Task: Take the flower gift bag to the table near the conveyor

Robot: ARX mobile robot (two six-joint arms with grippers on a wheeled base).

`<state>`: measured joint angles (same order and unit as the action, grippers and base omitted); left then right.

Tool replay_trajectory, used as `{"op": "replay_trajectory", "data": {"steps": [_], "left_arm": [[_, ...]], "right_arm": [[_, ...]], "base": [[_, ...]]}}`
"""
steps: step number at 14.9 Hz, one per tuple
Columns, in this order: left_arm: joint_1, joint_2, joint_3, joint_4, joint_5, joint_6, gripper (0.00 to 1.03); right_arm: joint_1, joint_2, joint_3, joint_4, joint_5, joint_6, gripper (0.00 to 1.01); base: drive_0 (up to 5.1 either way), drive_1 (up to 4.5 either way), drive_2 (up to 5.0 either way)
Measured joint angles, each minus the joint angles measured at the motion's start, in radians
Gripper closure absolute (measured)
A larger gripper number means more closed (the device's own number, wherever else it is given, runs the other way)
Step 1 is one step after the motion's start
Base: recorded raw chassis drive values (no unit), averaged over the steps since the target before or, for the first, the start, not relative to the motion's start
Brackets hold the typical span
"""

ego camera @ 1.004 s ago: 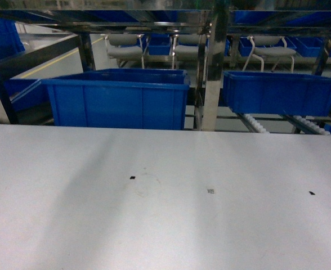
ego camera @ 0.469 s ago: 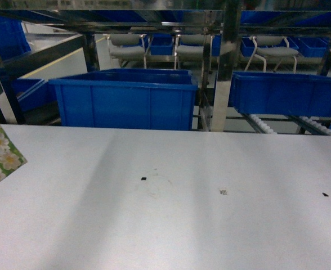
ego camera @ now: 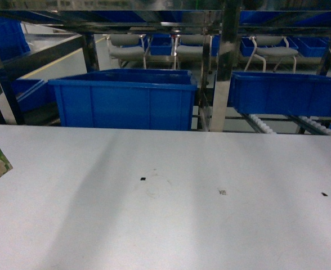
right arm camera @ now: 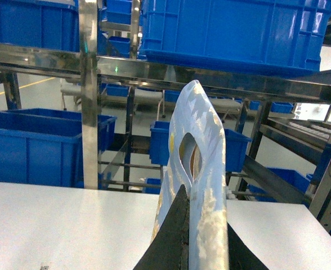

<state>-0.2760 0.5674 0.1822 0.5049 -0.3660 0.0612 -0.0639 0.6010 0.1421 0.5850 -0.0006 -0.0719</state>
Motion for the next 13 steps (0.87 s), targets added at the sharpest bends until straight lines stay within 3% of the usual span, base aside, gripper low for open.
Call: {"op": "replay_trajectory", "data": {"steps": [3, 5, 8, 10, 13], "left_arm": [[0.000, 0.000, 0.000, 0.000, -0.001, 0.000, 1.01], [0.000, 0.000, 0.000, 0.000, 0.000, 0.000, 1.01], [0.000, 0.000, 0.000, 0.000, 0.000, 0.000, 1.01], [0.000, 0.000, 0.000, 0.000, -0.001, 0.000, 1.01], [0.000, 0.000, 0.000, 0.000, 0.000, 0.000, 1.01]], "right_arm": [[-0.017, 0.372, -0.002, 0.359, -0.021, -0.005, 0.99], [-0.028, 0.650, 0.027, 0.565, -0.002, -0.006, 0.99], [-0.020, 0.854, 0.062, 0.686, 0.019, -0.011, 0.99], [0.004, 0.998, 0.099, 0.698, 0.042, -0.008, 0.99], [0.032, 1.213, 0.196, 0.694, 0.115, -0.007, 0.99]], "base": [[0.0, 0.00, 0.0], [0.0, 0.00, 0.0], [0.0, 0.00, 0.0], [0.0, 0.00, 0.0], [0.0, 0.00, 0.0]]}}
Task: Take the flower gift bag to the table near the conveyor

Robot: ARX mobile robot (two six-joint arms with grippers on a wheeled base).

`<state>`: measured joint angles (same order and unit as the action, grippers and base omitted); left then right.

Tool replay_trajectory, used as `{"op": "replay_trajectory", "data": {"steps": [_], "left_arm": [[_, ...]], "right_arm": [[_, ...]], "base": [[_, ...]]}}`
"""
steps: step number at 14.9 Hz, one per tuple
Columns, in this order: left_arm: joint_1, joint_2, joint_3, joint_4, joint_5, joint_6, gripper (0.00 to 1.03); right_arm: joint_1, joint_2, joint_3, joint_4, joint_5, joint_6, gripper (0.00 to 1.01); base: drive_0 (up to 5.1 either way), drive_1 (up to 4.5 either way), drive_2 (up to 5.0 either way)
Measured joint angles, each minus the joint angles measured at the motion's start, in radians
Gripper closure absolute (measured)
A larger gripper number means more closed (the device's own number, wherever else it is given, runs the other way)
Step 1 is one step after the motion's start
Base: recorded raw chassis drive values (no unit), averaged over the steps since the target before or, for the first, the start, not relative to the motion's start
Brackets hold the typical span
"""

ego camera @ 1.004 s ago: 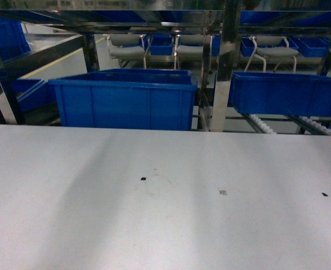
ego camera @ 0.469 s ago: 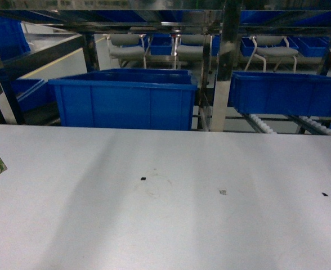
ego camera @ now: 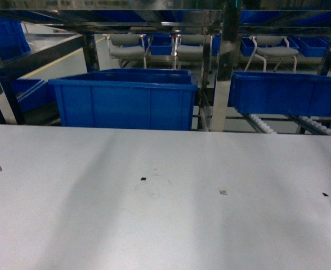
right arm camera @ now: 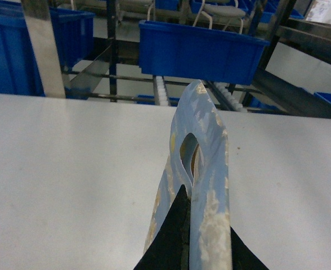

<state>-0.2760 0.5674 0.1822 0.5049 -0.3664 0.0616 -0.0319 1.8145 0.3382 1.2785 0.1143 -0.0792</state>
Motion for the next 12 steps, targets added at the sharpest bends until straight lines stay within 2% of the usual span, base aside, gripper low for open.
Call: {"op": "replay_trajectory", "data": {"steps": [2, 4, 8, 12], "left_arm": [[0.000, 0.000, 0.000, 0.000, 0.000, 0.000, 1.01], [0.000, 0.000, 0.000, 0.000, 0.000, 0.000, 1.01], [0.000, 0.000, 0.000, 0.000, 0.000, 0.000, 1.01], [0.000, 0.000, 0.000, 0.000, 0.000, 0.000, 1.01]], "right_arm": [[-0.001, 0.021, 0.079, 0.004, 0.024, 0.000, 0.99], [-0.001, 0.084, 0.139, 0.009, 0.024, 0.002, 0.99], [-0.015, 0.180, 0.210, 0.004, 0.050, 0.019, 0.99], [-0.001, 0.290, 0.270, 0.001, 0.065, 0.038, 0.99]], "base": [[0.0, 0.00, 0.0], [0.0, 0.00, 0.0], [0.0, 0.00, 0.0], [0.0, 0.00, 0.0]]}}
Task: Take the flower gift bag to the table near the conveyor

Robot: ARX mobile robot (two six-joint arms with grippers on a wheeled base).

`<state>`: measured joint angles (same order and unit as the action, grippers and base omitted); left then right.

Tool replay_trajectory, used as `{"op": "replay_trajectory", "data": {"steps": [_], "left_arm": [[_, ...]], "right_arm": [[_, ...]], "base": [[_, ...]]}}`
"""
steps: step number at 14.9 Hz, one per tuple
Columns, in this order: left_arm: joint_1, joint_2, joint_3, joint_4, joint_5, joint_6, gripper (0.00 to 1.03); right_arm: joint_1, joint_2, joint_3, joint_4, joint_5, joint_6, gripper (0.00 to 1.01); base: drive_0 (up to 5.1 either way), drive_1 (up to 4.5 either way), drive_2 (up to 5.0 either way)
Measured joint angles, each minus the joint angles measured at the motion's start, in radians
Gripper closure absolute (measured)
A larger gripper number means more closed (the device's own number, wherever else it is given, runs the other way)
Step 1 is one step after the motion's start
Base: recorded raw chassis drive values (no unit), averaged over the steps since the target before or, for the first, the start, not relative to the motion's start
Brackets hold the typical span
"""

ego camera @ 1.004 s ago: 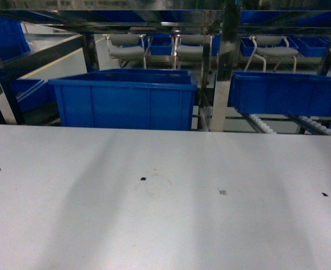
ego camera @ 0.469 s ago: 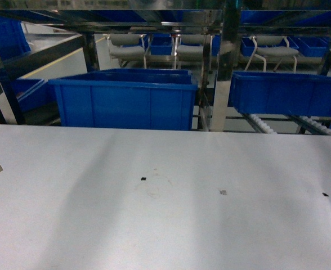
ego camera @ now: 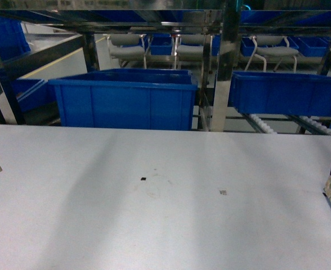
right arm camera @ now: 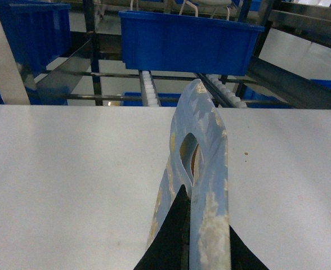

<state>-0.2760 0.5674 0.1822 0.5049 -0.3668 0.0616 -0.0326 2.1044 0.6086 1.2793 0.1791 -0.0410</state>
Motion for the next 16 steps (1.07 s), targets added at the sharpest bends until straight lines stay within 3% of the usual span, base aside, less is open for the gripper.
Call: {"op": "replay_trajectory", "data": {"steps": [3, 5, 8, 11, 15, 16], "left_arm": [[0.000, 0.000, 0.000, 0.000, 0.000, 0.000, 1.01], [0.000, 0.000, 0.000, 0.000, 0.000, 0.000, 1.01], [0.000, 0.000, 0.000, 0.000, 0.000, 0.000, 1.01], [0.000, 0.000, 0.000, 0.000, 0.000, 0.000, 1.01], [0.000, 0.000, 0.000, 0.000, 0.000, 0.000, 1.01], [0.000, 0.000, 0.000, 0.000, 0.000, 0.000, 1.01]], "right_arm": [[0.003, 0.038, 0.048, 0.004, 0.028, 0.020, 0.99], [0.029, 0.042, 0.053, 0.003, 0.064, 0.038, 0.99], [0.057, 0.067, 0.008, 0.016, 0.064, 0.049, 0.99], [0.068, 0.085, -0.055, 0.008, 0.087, 0.057, 0.63], [0.071, -0.030, -0.152, 0.001, 0.191, 0.066, 0.17], [0.072, -0.105, -0.168, 0.008, 0.212, 0.048, 0.04]], "base": [[0.0, 0.00, 0.0], [0.0, 0.00, 0.0], [0.0, 0.00, 0.0], [0.0, 0.00, 0.0], [0.0, 0.00, 0.0], [0.0, 0.00, 0.0]]}}
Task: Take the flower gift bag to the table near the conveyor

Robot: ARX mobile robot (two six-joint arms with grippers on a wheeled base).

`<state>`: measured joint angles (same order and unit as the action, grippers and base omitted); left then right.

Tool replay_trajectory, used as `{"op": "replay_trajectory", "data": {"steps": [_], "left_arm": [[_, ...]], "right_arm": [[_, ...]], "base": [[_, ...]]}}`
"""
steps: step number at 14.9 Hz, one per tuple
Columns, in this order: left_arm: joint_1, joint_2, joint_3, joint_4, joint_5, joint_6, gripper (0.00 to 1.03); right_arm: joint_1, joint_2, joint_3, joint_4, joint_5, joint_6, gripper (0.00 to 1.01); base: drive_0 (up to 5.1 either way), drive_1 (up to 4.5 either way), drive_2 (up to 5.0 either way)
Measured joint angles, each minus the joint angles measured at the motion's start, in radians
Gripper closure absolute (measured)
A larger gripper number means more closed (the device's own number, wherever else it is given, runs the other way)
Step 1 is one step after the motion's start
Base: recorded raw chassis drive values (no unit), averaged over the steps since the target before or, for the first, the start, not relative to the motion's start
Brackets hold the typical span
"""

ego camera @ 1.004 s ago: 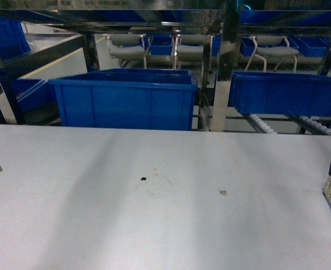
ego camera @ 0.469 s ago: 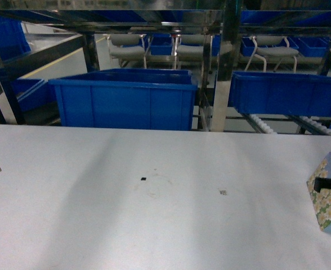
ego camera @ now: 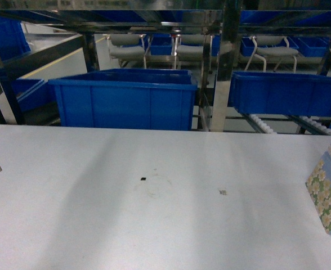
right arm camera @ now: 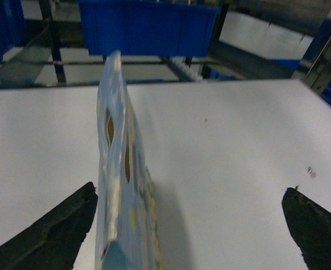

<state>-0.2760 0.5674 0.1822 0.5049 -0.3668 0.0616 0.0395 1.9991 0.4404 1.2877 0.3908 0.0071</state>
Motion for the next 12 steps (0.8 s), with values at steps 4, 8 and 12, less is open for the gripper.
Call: {"op": "replay_trajectory", "data": {"steps": [4, 8, 12], "left_arm": [[0.000, 0.000, 0.000, 0.000, 0.000, 0.000, 1.01], [0.000, 0.000, 0.000, 0.000, 0.000, 0.000, 1.01], [0.000, 0.000, 0.000, 0.000, 0.000, 0.000, 1.01]], "right_arm": [[0.079, -0.331, -0.179, 0.000, 0.151, -0.139, 0.03], [0.253, -0.755, -0.391, -0.004, 0.255, -0.194, 0.03], [0.546, -1.352, -0.435, -0.438, 0.562, -0.205, 0.03]], "base": [[0.0, 0.00, 0.0], [0.0, 0.00, 0.0], [0.0, 0.00, 0.0]]}}
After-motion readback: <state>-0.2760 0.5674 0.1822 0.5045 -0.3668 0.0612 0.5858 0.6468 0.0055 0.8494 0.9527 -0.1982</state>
